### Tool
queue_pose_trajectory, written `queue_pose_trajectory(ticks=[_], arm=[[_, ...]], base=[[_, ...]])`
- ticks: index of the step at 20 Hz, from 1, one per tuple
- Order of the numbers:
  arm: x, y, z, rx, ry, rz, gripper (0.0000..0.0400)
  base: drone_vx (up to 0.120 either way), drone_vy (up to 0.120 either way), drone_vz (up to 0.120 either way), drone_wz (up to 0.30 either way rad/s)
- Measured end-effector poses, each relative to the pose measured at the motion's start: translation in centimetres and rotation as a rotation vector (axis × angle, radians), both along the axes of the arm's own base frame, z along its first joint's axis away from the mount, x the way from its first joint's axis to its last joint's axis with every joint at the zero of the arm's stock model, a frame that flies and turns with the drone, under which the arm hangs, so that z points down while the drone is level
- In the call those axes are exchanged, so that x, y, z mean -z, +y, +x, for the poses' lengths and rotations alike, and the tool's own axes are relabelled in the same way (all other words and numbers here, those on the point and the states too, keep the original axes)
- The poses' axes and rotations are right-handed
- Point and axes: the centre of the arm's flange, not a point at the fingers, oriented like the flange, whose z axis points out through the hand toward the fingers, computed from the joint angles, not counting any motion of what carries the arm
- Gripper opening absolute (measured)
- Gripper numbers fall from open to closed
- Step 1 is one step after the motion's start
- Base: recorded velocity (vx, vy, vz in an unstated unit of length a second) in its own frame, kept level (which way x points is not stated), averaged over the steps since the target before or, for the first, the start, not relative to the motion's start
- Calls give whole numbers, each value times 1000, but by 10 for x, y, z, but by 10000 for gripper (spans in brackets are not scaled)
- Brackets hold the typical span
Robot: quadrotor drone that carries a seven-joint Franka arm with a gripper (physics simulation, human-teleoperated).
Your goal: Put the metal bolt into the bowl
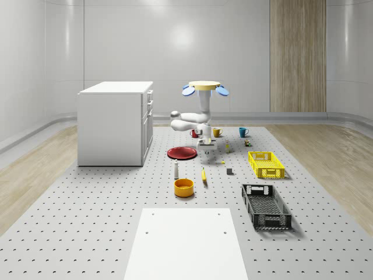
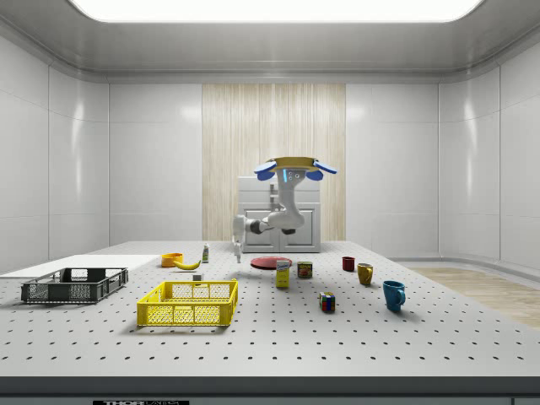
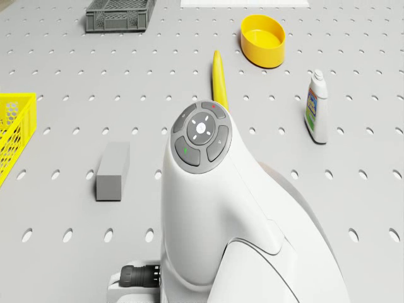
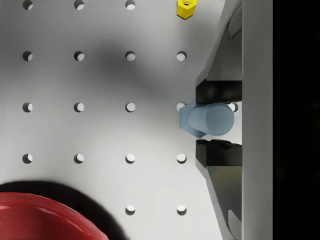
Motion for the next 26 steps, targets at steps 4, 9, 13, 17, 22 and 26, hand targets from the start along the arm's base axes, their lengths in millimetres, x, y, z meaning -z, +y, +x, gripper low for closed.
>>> queue_pose_trajectory(ticks=[4,9,13,17,22,26], arm=[[2,0,0,0,0,0,100],[2,0,0,0,0,0,100],[3,0,0,0,0,0,100],[3,0,0,0,0,0,100],[3,0,0,0,0,0,100],[3,0,0,0,0,0,100]], base=[[120,-120,110,0],[120,-56,0,0],[120,-100,0,0],[120,0,0,0],[120,-88,0,0],[120,-110,0,0]])
